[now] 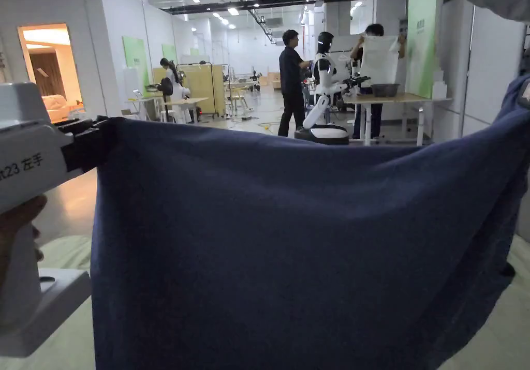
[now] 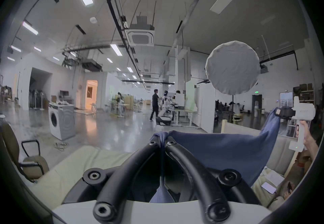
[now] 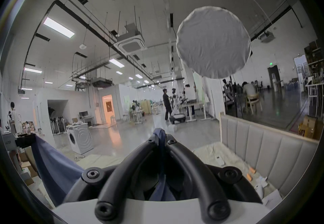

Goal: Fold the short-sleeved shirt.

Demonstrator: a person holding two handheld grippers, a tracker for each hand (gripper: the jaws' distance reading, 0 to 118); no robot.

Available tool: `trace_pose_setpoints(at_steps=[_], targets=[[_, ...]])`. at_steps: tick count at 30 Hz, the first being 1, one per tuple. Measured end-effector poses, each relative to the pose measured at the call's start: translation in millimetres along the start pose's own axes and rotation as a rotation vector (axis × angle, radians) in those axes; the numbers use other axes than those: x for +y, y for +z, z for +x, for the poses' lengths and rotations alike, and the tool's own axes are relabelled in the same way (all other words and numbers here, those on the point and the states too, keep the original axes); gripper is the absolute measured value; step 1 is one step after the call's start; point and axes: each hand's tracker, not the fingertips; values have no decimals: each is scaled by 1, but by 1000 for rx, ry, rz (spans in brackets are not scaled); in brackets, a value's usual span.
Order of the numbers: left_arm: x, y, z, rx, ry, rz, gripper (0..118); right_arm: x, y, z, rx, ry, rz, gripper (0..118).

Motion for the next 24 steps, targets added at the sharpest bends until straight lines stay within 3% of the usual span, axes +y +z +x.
trace_pose_setpoints(at_steps=[5, 11, 14, 24], targets=[[28, -8, -17, 37, -15, 17, 3, 43, -16, -13, -12, 49, 46, 5], [37, -24, -31, 81, 16, 21, 3, 65, -47, -35, 55, 142, 93, 5], [34, -37, -33, 104, -14, 11, 3, 59, -36, -56, 27, 166, 108, 5], [11, -95, -36, 138, -65, -21, 3, 21, -77, -67, -6, 196, 86, 5]])
